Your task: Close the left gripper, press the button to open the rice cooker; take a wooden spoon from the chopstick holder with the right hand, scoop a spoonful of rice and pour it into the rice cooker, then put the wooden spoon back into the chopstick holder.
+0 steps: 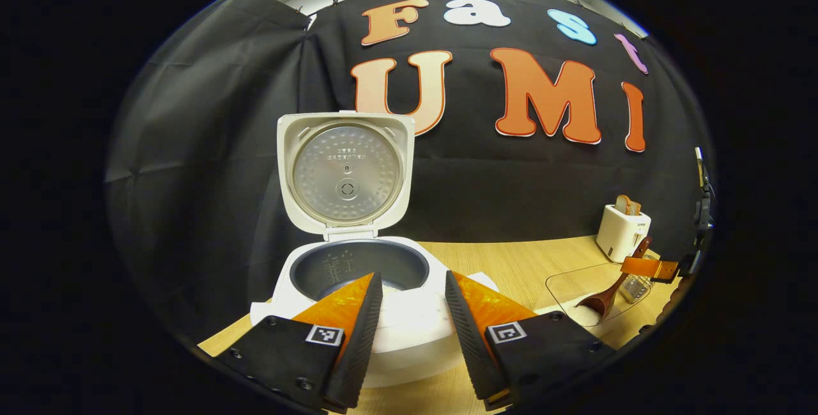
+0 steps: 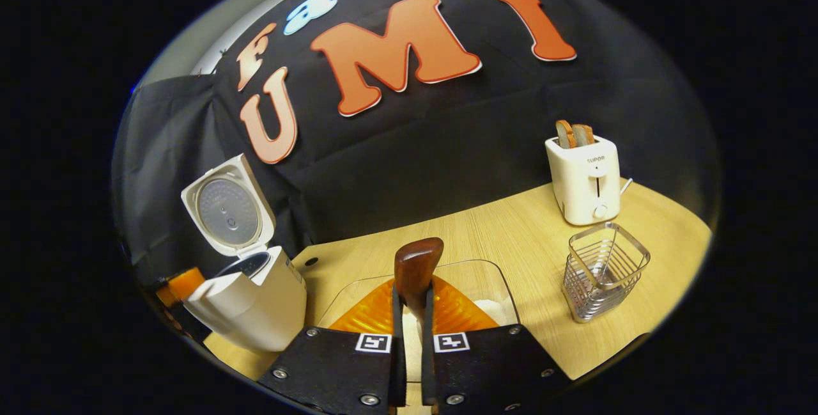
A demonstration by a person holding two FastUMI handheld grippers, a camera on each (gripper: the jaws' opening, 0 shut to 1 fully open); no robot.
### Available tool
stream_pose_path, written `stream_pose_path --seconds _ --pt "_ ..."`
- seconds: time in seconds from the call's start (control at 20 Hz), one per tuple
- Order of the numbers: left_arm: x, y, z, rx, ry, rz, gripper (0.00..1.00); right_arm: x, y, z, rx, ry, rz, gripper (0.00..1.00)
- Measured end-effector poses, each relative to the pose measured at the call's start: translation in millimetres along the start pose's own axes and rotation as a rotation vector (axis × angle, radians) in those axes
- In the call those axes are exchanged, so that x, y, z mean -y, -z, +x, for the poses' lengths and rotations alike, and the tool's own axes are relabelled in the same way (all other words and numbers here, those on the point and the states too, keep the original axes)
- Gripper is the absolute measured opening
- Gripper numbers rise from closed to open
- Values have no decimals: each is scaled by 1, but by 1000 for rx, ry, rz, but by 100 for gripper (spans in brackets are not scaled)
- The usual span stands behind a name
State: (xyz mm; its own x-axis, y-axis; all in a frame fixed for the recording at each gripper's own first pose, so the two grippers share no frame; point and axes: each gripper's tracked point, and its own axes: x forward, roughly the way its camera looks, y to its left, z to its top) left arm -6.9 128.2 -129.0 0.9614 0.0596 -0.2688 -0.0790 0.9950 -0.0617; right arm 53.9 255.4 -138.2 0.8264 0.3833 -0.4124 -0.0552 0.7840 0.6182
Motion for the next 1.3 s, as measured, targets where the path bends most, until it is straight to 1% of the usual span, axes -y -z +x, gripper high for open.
stream_pose_path --seconds 0.2,0.3,0.35,0.4,0.45,0.5,0.7,0.75,0.9,1.1,1.3 --pt "-5 -2 -5 10 -10 -5 67 2 3 8 -20 19 126 10" --pt "-7 -3 -7 14 -13 -5 67 2 1 10 -14 21 151 10" --pt "-9 -4 -9 16 -15 -7 67 -1 2 12 -18 12 169 10" --pt "-9 -3 -9 16 -15 -8 71 -2 5 13 -31 5 185 10" --pt "-11 -3 -11 18 -17 -9 67 -2 5 14 -37 -4 219 10" --pt "-11 -3 -11 16 -17 -10 68 0 8 17 -54 -6 241 10" --pt "-14 0 -10 9 -22 -14 67 14 22 27 -120 -21 413 10" --pt "-14 0 -9 6 -24 -16 68 11 21 28 -128 -42 459 10" --pt "-15 1 -10 5 -28 -17 68 12 22 28 -145 -55 508 10" --pt "-16 -1 -8 6 -31 -21 68 15 16 24 -167 -114 681 10" --pt "-14 -3 -13 15 -30 -27 68 20 7 23 -153 -128 789 10"
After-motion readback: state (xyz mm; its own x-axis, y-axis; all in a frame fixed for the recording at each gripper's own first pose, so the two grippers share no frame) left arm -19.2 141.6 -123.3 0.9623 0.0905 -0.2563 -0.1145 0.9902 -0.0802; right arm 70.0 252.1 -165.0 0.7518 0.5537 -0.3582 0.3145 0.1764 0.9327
